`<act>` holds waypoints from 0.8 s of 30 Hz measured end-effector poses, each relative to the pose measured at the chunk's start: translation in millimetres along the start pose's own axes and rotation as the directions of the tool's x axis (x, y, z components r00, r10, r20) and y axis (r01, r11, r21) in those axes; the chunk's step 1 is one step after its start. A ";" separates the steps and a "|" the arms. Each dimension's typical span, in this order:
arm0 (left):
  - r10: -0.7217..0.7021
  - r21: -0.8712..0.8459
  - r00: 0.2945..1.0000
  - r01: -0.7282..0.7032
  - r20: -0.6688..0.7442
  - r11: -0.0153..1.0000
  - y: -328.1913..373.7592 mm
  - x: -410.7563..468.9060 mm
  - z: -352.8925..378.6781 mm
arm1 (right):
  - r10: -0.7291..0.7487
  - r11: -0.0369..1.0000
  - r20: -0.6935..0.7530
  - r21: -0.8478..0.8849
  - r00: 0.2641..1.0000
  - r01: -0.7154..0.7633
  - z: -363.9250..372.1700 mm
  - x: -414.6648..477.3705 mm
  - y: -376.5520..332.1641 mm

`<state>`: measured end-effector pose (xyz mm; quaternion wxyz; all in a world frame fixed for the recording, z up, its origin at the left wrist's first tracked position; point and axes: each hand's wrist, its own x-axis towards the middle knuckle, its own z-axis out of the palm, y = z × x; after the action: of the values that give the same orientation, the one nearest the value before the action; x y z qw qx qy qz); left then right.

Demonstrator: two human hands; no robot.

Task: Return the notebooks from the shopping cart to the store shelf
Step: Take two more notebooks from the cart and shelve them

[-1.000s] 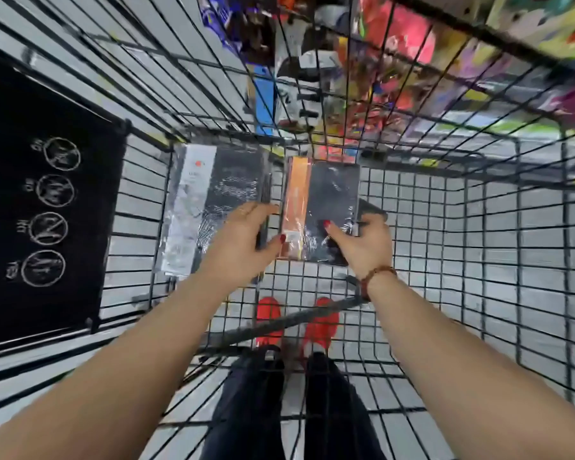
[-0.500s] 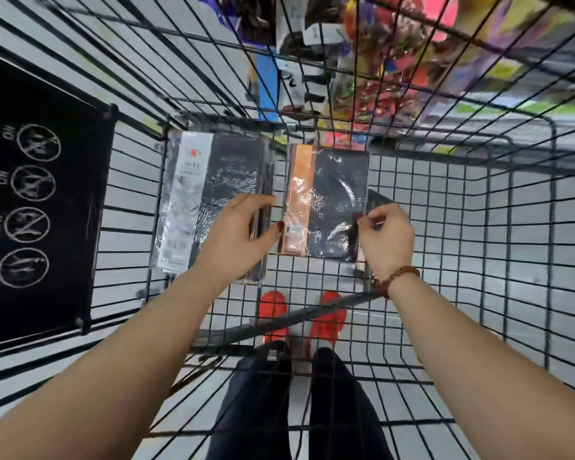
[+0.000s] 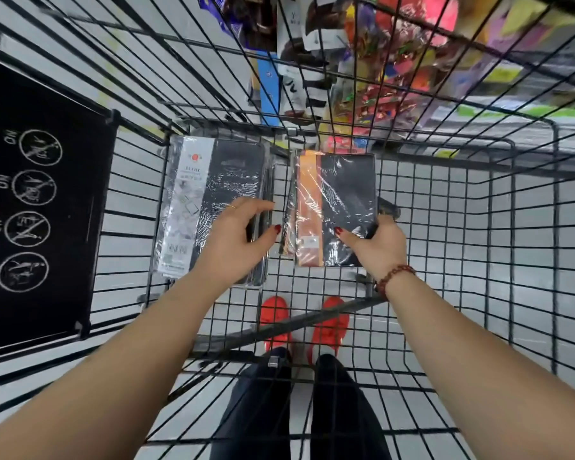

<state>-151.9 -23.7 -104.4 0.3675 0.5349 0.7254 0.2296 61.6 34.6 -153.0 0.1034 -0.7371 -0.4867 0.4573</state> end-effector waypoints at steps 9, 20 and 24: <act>-0.252 -0.343 0.966 0.218 -0.058 0.914 12.2 5.0 4.4 | -0.136 0.908 -0.062 0.390 0.989 0.149 -4.4 -19.8 -16.4; -0.638 -0.680 0.769 0.449 -0.036 0.580 2.2 9.0 -7.2 | -0.270 0.898 0.200 0.405 0.942 0.171 30.7 -45.0 -50.7; -0.658 -0.631 0.731 0.426 -0.182 0.648 -25.5 9.9 -23.7 | -0.085 0.903 0.008 0.424 0.996 0.074 22.9 -20.0 -40.8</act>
<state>-187.4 -21.2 -111.0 0.4023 0.0993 0.8142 0.4067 16.3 32.2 -130.0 0.2729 -0.6707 -0.4071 0.5568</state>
